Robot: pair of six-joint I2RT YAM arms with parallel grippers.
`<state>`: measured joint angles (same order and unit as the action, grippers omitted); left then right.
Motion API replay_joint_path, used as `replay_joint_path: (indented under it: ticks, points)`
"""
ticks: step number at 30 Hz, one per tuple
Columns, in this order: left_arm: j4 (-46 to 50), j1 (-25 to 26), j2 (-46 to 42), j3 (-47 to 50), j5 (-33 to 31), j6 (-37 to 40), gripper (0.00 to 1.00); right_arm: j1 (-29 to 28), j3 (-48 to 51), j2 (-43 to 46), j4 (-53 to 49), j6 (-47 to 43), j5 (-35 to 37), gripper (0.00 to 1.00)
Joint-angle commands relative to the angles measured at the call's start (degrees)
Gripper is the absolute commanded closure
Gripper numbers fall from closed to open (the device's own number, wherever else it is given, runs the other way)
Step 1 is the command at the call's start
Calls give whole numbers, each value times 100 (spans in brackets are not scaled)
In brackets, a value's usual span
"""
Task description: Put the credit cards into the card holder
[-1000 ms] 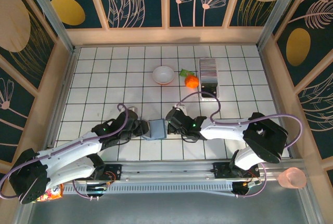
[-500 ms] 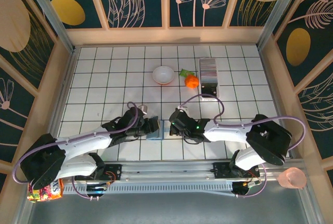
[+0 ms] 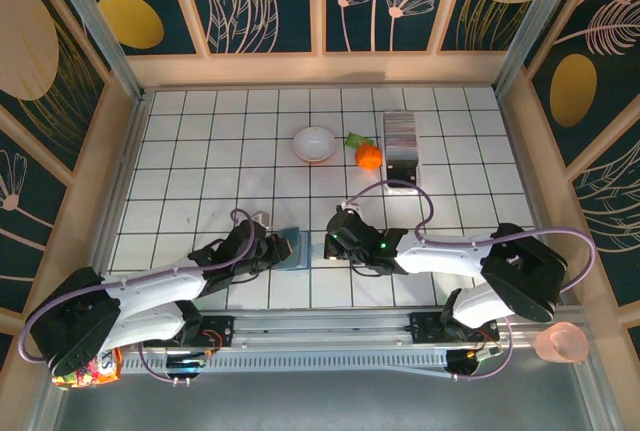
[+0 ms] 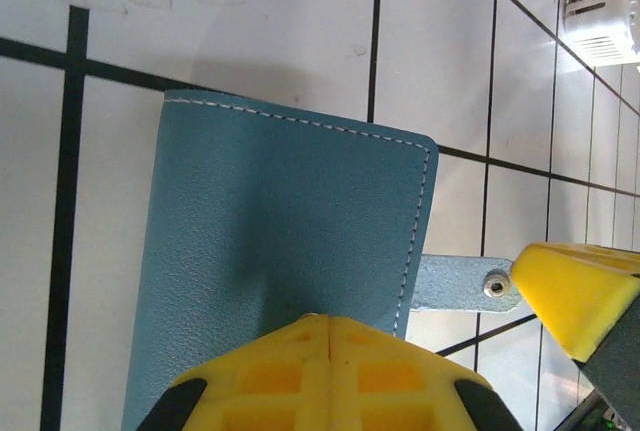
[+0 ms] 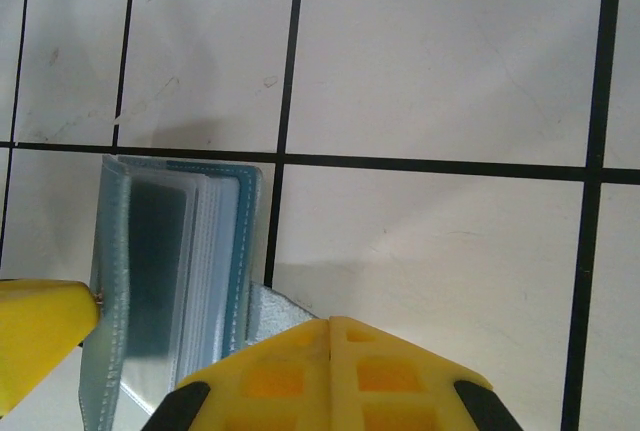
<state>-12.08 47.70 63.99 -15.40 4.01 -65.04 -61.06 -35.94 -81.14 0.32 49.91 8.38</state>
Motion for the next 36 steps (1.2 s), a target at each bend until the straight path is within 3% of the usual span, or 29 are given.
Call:
replay_joint_path:
  ticks: [1, 12, 20, 30, 36]
  points:
    - [5, 14, 30, 105, 23, -105, 100, 41, -60, 144, 135, 95, -55, 100]
    - [1382, 11, -505, -49, -202, 487, 96, 41, -132, 47, 136, 84, -106, 100]
    - [867, 11, -518, -85, 195, 511, 89, 50, -203, -24, 264, 37, -261, 100]
    - [231, 13, 152, -89, 618, 479, 91, 50, -194, -31, 664, 114, -594, 100]
    - [333, 20, 216, -68, 470, 527, 90, 50, -228, -173, 897, 196, -715, 100]
